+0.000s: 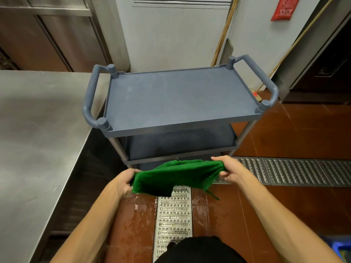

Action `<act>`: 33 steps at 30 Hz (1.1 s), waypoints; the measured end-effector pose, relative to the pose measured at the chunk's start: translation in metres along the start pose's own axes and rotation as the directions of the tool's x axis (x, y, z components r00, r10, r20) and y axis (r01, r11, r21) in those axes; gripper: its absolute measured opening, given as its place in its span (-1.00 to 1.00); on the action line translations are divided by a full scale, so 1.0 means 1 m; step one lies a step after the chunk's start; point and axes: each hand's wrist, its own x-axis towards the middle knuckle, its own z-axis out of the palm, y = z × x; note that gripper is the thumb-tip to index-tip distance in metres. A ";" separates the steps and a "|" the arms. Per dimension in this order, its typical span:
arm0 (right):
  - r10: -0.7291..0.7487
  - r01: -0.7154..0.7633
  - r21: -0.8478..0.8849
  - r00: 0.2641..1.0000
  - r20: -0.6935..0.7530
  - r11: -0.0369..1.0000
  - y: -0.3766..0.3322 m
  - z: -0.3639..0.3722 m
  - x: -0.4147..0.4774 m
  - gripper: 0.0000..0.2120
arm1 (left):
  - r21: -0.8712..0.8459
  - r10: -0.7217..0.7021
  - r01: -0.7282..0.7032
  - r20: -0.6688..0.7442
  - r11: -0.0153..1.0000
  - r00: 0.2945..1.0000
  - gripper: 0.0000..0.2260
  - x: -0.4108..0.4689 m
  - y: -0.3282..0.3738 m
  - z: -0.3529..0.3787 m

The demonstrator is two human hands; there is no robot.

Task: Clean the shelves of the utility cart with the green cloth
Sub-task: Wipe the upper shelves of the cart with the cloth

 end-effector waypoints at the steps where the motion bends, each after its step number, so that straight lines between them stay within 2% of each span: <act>1: -0.027 0.026 -0.055 1.000 -0.012 0.998 -0.001 -0.001 -0.005 -0.72 | 0.032 0.028 -0.029 0.009 0.999 1.000 -0.79 0.000 0.002 -0.003; 3: -0.088 0.094 -0.228 0.995 0.035 0.969 -0.002 -0.003 -0.019 -0.76 | 0.056 0.078 -0.080 0.033 0.995 0.996 -0.85 -0.003 0.005 -0.009; 5: -0.141 0.195 -0.477 0.979 0.146 0.857 -0.005 -0.005 -0.032 -0.69 | 0.080 0.140 -0.147 0.082 0.986 0.987 -0.78 -0.006 0.008 -0.015; 6: -0.160 0.249 -0.622 0.967 0.196 0.742 -0.006 -0.007 -0.033 -0.62 | 0.117 0.203 -0.214 0.100 0.970 0.974 -0.65 -0.006 0.007 -0.019; 8: -0.165 0.291 -0.866 0.956 0.244 0.407 -0.007 -0.008 -0.029 -0.54 | 0.323 0.352 -0.383 0.153 0.865 0.924 -0.40 -0.008 0.008 -0.028; 9: -0.172 0.291 -0.921 0.952 0.253 0.260 -0.007 -0.007 -0.026 -0.57 | 0.448 0.394 -0.443 0.203 0.777 0.897 -0.32 -0.010 0.008 -0.031; 10: -0.196 0.288 -0.944 0.947 0.255 0.162 -0.007 -0.006 -0.020 -0.63 | 0.566 0.406 -0.482 0.265 0.669 0.875 -0.30 -0.011 0.008 -0.032; 11: -0.226 0.287 -0.951 0.940 0.256 0.115 -0.008 -0.003 -0.019 -0.71 | 0.692 0.396 -0.496 0.318 0.525 0.862 -0.29 -0.013 0.007 -0.030; 13: -0.294 0.301 -0.947 0.921 0.257 0.114 -0.008 0.002 -0.017 -0.86 | 0.889 0.357 -0.436 0.365 0.141 0.860 -0.30 -0.017 0.003 -0.020; 14: -0.325 0.312 -0.943 0.908 0.263 0.111 -0.010 0.005 -0.017 -0.90 | 0.922 0.373 -0.385 0.369 -0.034 0.852 -0.31 -0.015 0.000 -0.014; 15: -0.351 0.326 -0.940 0.896 0.274 0.099 -0.013 0.007 -0.018 -0.90 | 0.928 0.414 -0.331 0.372 -0.171 0.831 -0.35 -0.012 -0.003 -0.009; 17: -0.377 0.351 -0.931 0.879 0.292 0.097 -0.022 0.011 -0.018 -0.84 | 0.926 0.522 -0.219 0.357 -0.307 0.775 -0.51 -0.010 -0.005 0.001; 19: -0.366 0.369 -0.920 0.881 0.301 0.132 -0.032 0.012 -0.019 -0.77 | 0.930 0.590 -0.159 0.335 -0.330 0.734 -0.65 -0.011 0.000 0.009; 21: -0.349 0.382 -0.909 0.885 0.308 0.167 -0.041 0.012 -0.017 -0.71 | 0.939 0.610 -0.187 0.331 -0.289 0.720 -0.71 -0.009 0.005 0.013; 25: -0.350 0.423 -0.875 0.877 0.329 0.235 -0.054 0.009 -0.005 -0.66 | 0.940 0.672 -0.280 0.336 -0.196 0.659 -0.70 0.005 0.008 0.014; 29: -0.350 0.436 -0.871 0.871 0.344 0.228 -0.068 0.003 0.016 -0.65 | 0.942 0.781 -0.311 0.287 -0.126 0.554 -0.74 0.018 0.021 0.016; 33: -0.353 0.456 -0.874 0.855 0.379 0.167 -0.085 0.003 0.038 -0.71 | 0.948 0.807 -0.227 0.310 -0.223 0.502 -0.86 0.022 0.038 0.031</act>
